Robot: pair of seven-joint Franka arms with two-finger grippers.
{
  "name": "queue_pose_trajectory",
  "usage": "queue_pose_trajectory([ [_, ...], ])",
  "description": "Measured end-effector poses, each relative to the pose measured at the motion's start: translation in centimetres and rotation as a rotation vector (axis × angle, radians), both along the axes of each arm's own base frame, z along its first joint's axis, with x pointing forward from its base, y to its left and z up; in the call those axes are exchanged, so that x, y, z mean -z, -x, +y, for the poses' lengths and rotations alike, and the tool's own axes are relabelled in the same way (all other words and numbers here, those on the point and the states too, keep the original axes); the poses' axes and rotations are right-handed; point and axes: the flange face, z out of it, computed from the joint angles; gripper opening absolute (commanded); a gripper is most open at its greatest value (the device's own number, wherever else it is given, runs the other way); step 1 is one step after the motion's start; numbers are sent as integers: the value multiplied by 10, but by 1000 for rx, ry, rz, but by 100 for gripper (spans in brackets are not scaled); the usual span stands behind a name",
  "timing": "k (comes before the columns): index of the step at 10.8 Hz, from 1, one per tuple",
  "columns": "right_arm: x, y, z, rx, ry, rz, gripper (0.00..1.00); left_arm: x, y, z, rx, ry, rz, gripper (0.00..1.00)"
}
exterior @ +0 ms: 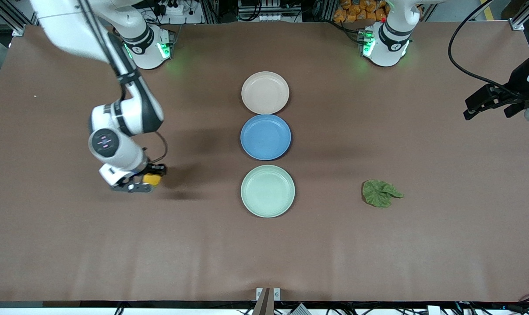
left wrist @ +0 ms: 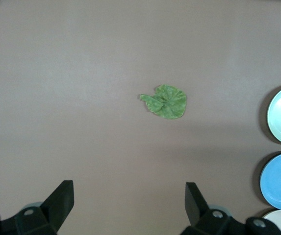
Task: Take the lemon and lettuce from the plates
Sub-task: 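Carry the lemon away from the plates and lower it with the right gripper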
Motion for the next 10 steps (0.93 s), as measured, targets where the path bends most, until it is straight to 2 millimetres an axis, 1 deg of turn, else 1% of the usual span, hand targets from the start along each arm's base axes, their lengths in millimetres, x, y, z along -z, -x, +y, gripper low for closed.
queue_pose_trajectory([
  [2,13,-12,-45,-41,-11,-12,0,1,1,0,0,0,2,100],
  [3,23,-15,-65,-66,-15,-17,4,2,1,0,0,0,4,100],
  [4,33,-17,-84,-93,-18,-16,42,3,1,0,0,-1,6,100],
  [5,41,-18,-99,-113,-20,-19,82,4,1,0,0,-1,8,100],
  [6,45,-19,-108,-123,-21,-23,100,6,0,0,-1,-1,12,100],
  [8,47,-20,-111,-130,-22,-25,100,13,-2,3,-5,-1,25,100],
  [10,42,-23,-109,-133,-23,-21,100,19,-6,5,-8,-1,32,100],
])
